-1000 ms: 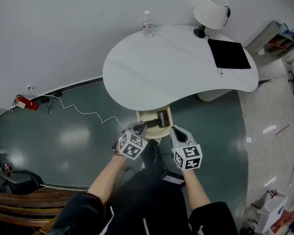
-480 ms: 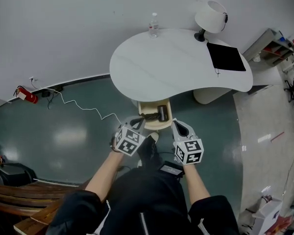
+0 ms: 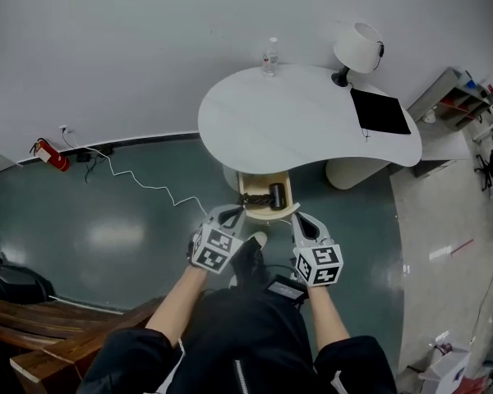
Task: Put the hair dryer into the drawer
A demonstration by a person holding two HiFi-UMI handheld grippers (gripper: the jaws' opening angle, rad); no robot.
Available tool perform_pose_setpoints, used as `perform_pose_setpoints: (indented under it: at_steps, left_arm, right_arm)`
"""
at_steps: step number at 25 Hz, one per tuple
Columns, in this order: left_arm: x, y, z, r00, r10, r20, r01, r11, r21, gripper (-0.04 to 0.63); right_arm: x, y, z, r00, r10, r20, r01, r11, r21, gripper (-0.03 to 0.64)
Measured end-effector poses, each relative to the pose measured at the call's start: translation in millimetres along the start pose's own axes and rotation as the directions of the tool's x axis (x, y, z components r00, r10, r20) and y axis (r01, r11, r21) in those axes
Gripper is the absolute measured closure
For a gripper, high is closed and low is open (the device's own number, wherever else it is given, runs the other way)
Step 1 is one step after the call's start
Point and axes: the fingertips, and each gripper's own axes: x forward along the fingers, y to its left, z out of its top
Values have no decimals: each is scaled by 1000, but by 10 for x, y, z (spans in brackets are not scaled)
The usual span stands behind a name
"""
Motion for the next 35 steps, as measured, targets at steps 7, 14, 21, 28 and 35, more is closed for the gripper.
perform_pose_setpoints:
  at_steps: [7, 14, 21, 28, 35]
  left_arm:
    - [-98, -142, -150, 1000, -6, 9, 6, 1000, -18, 581]
    - [-111, -207, -168, 1000, -13, 19, 13, 1000, -7, 581]
    - [-88, -255, -157, 999, -20, 32, 20, 1000, -9, 581]
    - [-42, -254, -182, 1000, -22, 3, 22, 1000, -10, 581]
    - [-10, -230, -215, 1000, -25, -14, 25, 1000, 0, 581]
  right_arm:
    - [-179, -28, -110, 1000, -25, 1, 25, 1000, 8, 614]
    - [-259, -45, -127, 999, -33, 3, 33, 999, 4, 614]
    - [-243, -26, -108, 1000, -25, -1, 25, 1000, -4, 614]
    - [-205, -30, -93, 1000, -13, -16, 12, 1000, -13, 614]
    - [-166, -87, -83, 1000, -18, -18, 18, 1000, -4, 614]
